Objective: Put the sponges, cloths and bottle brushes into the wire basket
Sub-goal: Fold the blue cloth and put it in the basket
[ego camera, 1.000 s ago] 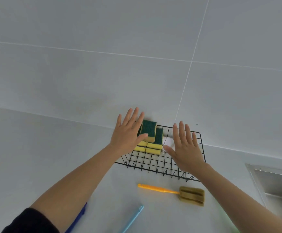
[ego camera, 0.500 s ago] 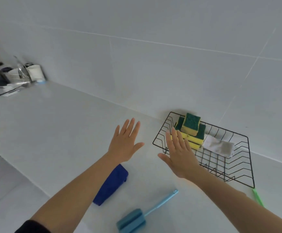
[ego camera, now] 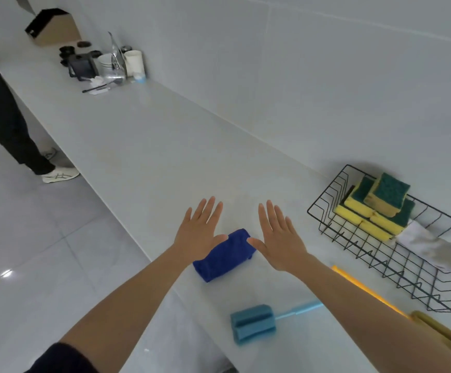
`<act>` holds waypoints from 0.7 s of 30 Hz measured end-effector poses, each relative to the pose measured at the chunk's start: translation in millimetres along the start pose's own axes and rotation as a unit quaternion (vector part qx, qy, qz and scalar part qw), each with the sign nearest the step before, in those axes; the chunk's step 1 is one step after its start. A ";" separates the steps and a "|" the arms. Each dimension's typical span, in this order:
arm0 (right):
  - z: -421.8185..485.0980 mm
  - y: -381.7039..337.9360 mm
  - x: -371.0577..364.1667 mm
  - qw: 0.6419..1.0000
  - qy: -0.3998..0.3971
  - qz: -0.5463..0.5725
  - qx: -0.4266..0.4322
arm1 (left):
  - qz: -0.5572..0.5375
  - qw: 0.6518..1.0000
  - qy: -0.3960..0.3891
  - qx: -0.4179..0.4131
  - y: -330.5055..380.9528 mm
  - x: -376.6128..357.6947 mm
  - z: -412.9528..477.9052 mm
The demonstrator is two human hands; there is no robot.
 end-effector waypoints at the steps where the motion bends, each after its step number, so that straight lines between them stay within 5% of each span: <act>1: 4.3 -3.5 -4.9 1.000 -0.010 -0.005 0.004 | -0.005 1.000 -0.005 0.005 -3.2 -5.8 -1.6; 21: 62.9 -14.5 -71.1 0.982 -0.179 0.019 0.057 | -0.172 0.976 -0.117 0.062 -2.1 -81.9 1.9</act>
Point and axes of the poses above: each hand's wrist, its own z-axis towards the middle knuckle, its own x-axis out of the back of the hand, y = z × x, the point moved 7 cm from there along z, towards the middle knuckle, and after that the axes turned 1 degree about -x, right-handed, at the moved point
